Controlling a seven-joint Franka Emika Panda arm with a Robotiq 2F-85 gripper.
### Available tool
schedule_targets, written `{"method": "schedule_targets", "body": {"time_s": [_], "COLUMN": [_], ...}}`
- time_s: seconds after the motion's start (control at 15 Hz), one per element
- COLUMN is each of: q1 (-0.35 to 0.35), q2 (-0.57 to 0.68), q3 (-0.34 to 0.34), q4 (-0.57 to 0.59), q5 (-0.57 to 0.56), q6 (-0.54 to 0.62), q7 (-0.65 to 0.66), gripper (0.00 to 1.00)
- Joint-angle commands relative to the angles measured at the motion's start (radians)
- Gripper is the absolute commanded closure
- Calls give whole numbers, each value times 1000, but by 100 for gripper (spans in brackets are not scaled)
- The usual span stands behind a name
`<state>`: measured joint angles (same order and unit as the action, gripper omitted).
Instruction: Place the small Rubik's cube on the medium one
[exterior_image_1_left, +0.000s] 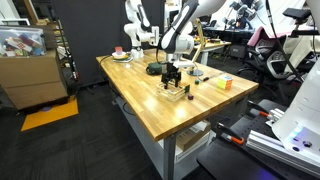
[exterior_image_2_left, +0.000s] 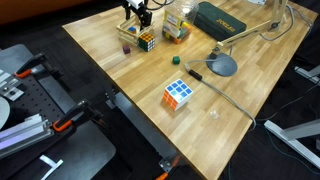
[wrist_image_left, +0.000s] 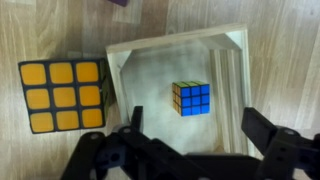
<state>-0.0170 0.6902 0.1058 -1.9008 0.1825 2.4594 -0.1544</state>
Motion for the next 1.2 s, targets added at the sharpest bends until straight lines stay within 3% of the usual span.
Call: {"method": "schedule_targets", "body": {"time_s": [0.0, 0.4, 0.87, 0.93, 1.13], "q1": [-22, -31, -21, -23, -26], "q2": [-3, -53, -124, -128, -133], "q3": [28, 58, 43, 44, 44], "q4": [-17, -71, -145, -150, -156], "q5": [29, 17, -5, -5, -2], "q6": [29, 67, 64, 63, 61], "q7": [-2, -69, -94, -99, -109], "gripper": [0, 0, 1, 5, 38]}}
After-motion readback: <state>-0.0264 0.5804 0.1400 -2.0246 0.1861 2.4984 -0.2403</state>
